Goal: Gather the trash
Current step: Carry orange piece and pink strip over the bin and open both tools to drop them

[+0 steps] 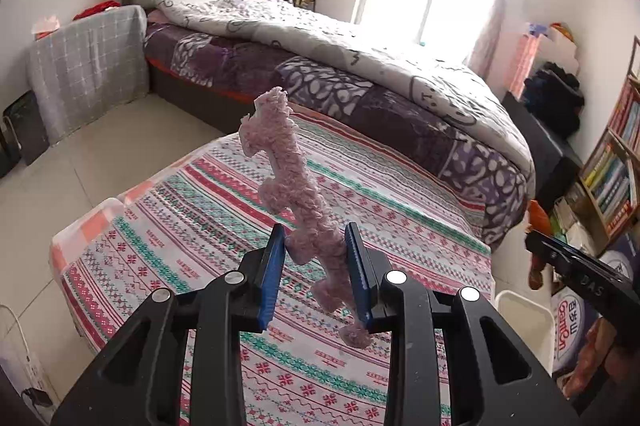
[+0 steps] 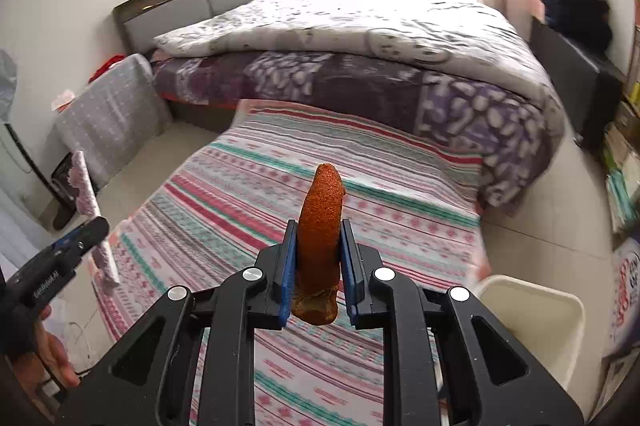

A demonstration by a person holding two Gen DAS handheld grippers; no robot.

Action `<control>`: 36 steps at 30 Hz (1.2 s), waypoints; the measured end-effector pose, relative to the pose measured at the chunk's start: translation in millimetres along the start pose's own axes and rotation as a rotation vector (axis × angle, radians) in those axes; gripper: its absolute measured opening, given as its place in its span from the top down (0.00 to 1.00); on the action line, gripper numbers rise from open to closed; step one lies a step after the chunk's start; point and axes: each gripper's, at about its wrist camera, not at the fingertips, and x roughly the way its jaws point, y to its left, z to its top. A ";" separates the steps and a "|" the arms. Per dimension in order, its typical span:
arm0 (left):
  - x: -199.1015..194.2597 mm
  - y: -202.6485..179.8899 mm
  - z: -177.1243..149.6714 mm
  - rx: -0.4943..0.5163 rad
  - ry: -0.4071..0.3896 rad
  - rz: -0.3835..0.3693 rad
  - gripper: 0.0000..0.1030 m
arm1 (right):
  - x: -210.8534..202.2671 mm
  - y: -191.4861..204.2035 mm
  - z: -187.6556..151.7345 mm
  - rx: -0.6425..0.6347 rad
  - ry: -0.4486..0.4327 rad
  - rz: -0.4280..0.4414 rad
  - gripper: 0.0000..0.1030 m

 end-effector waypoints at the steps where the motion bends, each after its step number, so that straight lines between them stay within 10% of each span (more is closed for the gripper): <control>1: 0.2 -2.5 -0.3 0.005 0.000 -0.002 0.70 | -3.5 -8.3 -2.0 0.009 -0.002 -0.015 0.81; 27: 19.6 -132.7 -44.3 0.271 0.031 -0.135 0.69 | -38.0 -175.7 -60.0 0.262 0.013 -0.274 0.78; 31: 21.4 -163.8 -56.4 0.321 0.040 -0.189 0.69 | -50.9 -197.1 -64.7 0.309 -0.008 -0.322 0.42; 36: 25.8 -204.7 -75.1 0.379 0.065 -0.266 0.69 | -69.3 -222.9 -70.8 0.385 -0.062 -0.416 0.20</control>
